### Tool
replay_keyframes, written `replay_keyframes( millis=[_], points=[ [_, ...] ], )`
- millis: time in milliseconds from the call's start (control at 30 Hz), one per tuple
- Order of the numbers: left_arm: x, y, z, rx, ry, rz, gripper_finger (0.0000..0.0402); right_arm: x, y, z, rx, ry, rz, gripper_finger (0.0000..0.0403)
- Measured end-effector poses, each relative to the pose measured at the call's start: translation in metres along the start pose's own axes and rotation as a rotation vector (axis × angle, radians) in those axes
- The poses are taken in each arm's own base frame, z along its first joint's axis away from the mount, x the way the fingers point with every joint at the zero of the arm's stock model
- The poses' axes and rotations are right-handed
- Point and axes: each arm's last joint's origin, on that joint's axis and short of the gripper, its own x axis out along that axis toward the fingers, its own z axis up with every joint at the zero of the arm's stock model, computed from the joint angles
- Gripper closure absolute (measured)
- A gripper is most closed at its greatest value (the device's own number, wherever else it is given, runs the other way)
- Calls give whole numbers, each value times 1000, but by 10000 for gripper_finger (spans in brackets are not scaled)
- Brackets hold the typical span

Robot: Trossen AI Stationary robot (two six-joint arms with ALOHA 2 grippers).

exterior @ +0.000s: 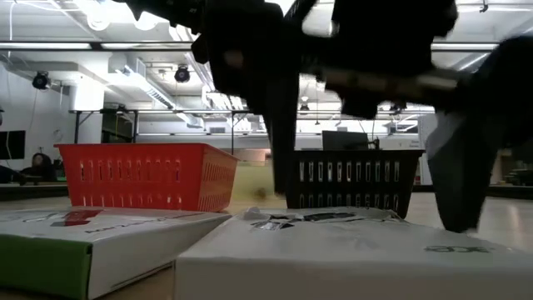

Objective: Pick and place items into bin
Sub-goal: Put the right card reader box into the red bin

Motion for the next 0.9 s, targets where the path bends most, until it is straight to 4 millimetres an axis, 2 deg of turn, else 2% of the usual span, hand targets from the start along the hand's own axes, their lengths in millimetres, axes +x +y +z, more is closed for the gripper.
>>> replay_keyframes(
  millis=[100, 367, 900],
  points=[
    [0, 0, 0, 1, -2, 0, 219, 7, 0, -6, 12, 10, 14, 74],
    [0, 0, 1, 2, -7, -2, 219, 7, -3, -9, 37, 8, 14, 74],
    [0, 0, 1, 3, -8, -2, 219, 15, 8, -19, 94, -16, 40, 76]
  ],
)
